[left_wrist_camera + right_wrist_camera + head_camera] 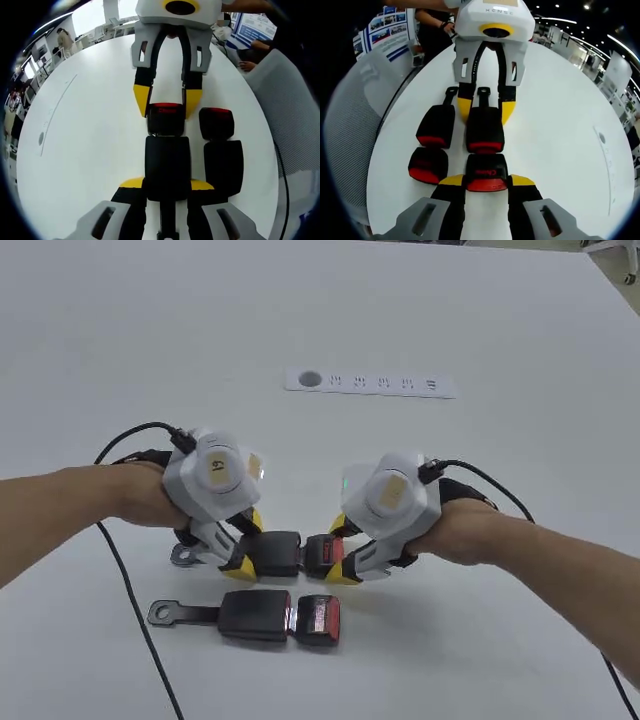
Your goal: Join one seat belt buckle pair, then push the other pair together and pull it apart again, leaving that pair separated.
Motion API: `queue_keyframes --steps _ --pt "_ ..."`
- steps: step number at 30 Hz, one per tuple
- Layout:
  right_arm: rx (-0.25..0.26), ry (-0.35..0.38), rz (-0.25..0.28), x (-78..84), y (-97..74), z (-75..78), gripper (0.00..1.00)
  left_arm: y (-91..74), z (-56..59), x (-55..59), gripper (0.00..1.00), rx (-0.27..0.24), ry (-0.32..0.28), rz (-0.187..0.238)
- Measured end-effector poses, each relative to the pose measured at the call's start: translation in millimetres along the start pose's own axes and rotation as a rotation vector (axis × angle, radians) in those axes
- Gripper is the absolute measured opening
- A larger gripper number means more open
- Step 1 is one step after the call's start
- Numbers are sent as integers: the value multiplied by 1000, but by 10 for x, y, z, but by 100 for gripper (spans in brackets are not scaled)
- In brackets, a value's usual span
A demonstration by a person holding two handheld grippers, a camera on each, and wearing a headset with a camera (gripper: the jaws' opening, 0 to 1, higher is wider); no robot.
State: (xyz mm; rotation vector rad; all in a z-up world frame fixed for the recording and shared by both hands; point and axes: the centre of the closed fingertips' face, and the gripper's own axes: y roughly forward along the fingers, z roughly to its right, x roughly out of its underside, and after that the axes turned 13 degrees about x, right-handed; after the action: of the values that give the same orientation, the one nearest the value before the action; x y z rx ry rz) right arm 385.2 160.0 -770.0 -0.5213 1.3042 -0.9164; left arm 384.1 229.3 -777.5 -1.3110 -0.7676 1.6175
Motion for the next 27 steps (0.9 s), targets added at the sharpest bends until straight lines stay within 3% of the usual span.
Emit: queue_keyframes --steps 9,14,18,27 --pt "-6 -7 -13 29 -8 7 28 2 -6 22 31 -5 -6 4" --pt "-11 -13 -33 131 -67 39 29 4 -7 30 31 -3 -5 -6" --pt "-10 4 -27 153 -81 20 29 -3 -30 38 32 -3 -32 -3" --pt "-9 -5 -32 185 -73 30 29 0 -4 30 32 6 -24 -9"
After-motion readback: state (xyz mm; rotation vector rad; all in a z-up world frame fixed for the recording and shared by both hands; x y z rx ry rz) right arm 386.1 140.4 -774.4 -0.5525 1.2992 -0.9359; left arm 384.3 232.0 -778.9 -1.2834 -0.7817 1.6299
